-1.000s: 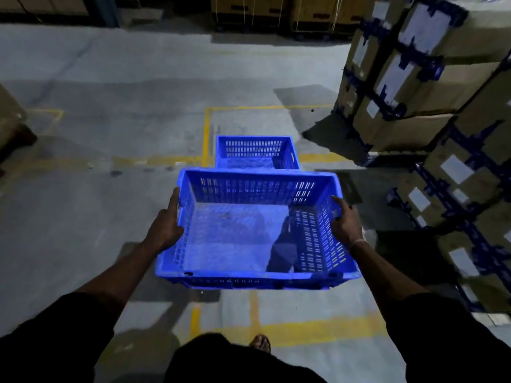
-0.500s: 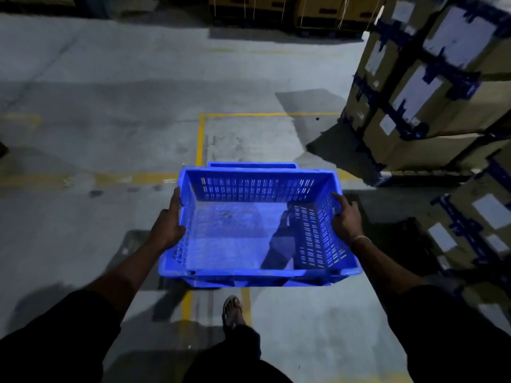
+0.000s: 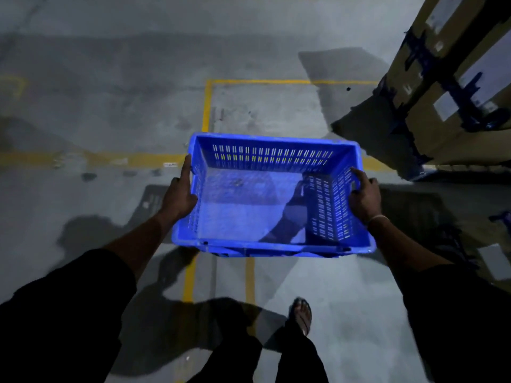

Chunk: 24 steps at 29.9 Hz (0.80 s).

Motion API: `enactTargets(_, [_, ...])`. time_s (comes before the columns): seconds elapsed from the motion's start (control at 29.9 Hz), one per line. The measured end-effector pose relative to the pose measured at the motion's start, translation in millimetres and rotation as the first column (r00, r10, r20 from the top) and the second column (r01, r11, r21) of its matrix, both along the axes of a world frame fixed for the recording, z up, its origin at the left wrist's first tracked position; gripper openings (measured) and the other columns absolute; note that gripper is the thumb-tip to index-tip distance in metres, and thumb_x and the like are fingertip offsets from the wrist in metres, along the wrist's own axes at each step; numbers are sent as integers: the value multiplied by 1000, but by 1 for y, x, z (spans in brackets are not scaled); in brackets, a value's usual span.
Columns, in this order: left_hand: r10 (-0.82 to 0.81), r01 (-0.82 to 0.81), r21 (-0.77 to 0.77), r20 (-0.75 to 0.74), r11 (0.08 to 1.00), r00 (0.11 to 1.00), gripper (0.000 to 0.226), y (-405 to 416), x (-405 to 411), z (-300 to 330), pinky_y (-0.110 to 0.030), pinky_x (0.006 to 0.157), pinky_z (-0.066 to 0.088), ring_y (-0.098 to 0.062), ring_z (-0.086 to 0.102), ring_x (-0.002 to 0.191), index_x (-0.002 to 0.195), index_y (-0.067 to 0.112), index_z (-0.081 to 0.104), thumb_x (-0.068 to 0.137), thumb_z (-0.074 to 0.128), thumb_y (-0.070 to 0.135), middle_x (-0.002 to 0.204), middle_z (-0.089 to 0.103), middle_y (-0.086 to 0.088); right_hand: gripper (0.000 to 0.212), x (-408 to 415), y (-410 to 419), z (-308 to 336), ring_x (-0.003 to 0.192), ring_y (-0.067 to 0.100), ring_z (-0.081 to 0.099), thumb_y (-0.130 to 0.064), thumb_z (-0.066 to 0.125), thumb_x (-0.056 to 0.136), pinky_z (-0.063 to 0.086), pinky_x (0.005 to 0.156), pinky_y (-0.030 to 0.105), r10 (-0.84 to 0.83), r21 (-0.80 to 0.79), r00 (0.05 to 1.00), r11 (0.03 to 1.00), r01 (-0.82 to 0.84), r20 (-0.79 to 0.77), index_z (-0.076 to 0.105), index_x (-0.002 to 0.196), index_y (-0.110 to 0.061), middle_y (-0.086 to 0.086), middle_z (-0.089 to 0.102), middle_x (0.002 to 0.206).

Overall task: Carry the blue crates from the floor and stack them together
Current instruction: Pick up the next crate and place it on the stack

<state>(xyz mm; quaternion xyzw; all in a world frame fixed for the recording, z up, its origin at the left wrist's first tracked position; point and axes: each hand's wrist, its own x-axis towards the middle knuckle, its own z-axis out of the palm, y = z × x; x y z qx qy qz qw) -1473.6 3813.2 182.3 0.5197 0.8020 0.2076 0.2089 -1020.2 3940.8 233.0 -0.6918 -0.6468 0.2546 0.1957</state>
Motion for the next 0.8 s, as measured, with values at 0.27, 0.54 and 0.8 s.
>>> enactTargets(0.27, [17, -17, 7, 4, 1000, 1000, 117, 70, -12, -38, -42, 49, 41, -36, 54, 55, 154, 49, -12, 76, 61, 1, 68, 54, -20, 64, -17, 89, -51, 82, 32, 50, 10, 47, 87, 42, 85, 34, 70, 18, 997, 997, -70, 16, 48, 147, -15, 25, 44, 114])
enactTargets(0.54, [9, -9, -14, 3, 1000, 1000, 113, 100, -7, -41, -44, 50, 43, -35, 56, 56, 159, 35, -9, 79, 62, -1, 67, 57, -17, 59, -15, 128, -74, 99, 40, 57, 2, 52, 92, 43, 83, 36, 116, -4, 992, 993, -116, 41, 44, 148, -17, 24, 44, 128])
enactTargets(0.8, [18, -17, -23, 59, 1000, 998, 106, 71, 1, -35, -45, 54, 46, -34, 57, 60, 160, 29, -7, 84, 63, 4, 79, 59, -18, 64, -7, 118, -72, 107, 49, 57, -1, 57, 92, 47, 93, 51, 213, -110, 973, 973, -203, 86, 40, 151, -15, 27, 45, 132])
